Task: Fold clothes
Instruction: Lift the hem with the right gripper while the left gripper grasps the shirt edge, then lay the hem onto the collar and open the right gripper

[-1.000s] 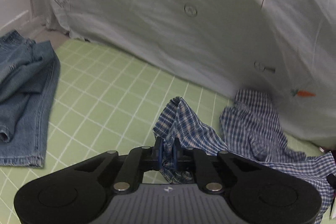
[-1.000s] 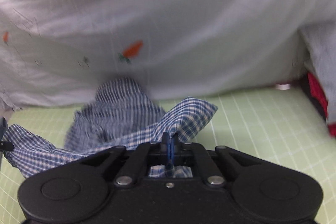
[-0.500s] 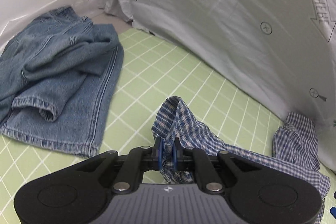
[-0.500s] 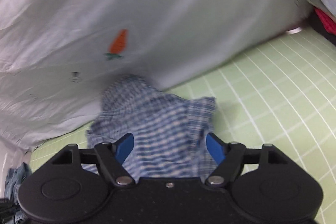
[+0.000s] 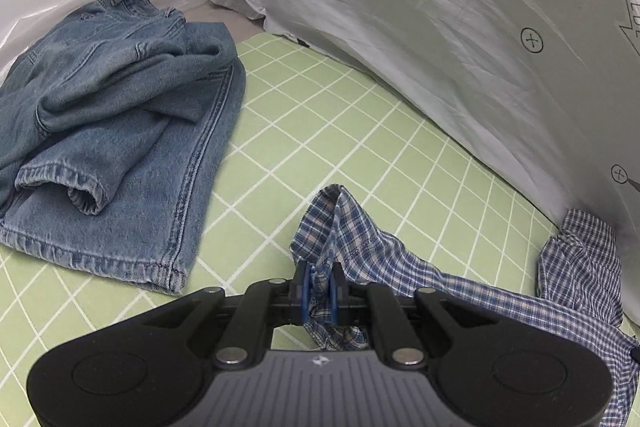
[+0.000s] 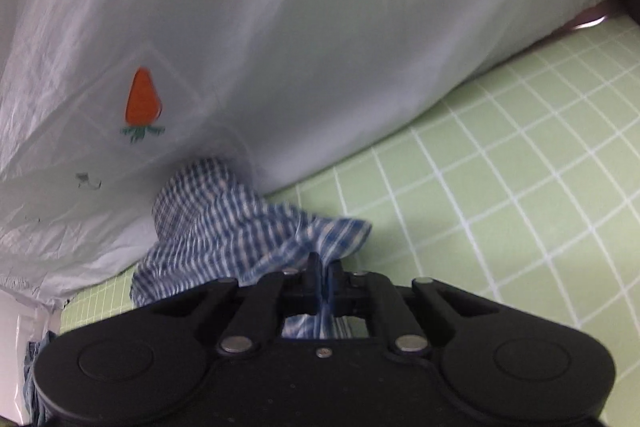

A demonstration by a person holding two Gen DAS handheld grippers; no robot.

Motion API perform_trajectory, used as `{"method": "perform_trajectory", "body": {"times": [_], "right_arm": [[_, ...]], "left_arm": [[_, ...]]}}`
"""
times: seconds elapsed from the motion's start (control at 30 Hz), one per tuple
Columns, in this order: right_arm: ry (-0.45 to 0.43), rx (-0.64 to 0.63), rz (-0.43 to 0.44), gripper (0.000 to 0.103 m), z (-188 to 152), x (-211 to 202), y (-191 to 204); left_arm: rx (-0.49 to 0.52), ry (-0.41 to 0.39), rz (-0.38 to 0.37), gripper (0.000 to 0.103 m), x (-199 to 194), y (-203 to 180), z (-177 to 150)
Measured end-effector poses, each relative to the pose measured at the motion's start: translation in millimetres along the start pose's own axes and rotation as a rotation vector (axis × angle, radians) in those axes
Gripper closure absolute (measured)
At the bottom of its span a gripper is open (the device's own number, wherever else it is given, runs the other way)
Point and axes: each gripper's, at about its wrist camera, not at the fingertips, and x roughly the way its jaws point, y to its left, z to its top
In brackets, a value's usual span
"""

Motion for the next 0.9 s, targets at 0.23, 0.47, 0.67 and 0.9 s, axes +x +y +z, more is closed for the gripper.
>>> {"method": "perform_trajectory", "body": {"times": [0.23, 0.47, 0.67, 0.9], "right_arm": [[-0.006, -0.076, -0.128, 0.034, -11.6, -18.5, 4.3], [0.009, -0.162, -0.229, 0.002, -73.7, -78.6, -13.6], [0.034, -0.114, -0.307, 0.002, -118.8, -124.6, -41.3], [0.004, -0.220, -0.326, 0.000, -140.6, -137.4, -31.0]], "left_arm": [[0.039, -0.026, -0.021, 0.092, -7.9, -16.4, -2.8], [0.159, -0.011, -0.165, 0.092, -29.8, -74.1, -26.3], [0.326, 0.111, -0.389, 0.091, -53.3, -143.0, -84.3], [0.411, 0.222, -0.326, 0.011, -56.6, -165.4, -128.5]]}}
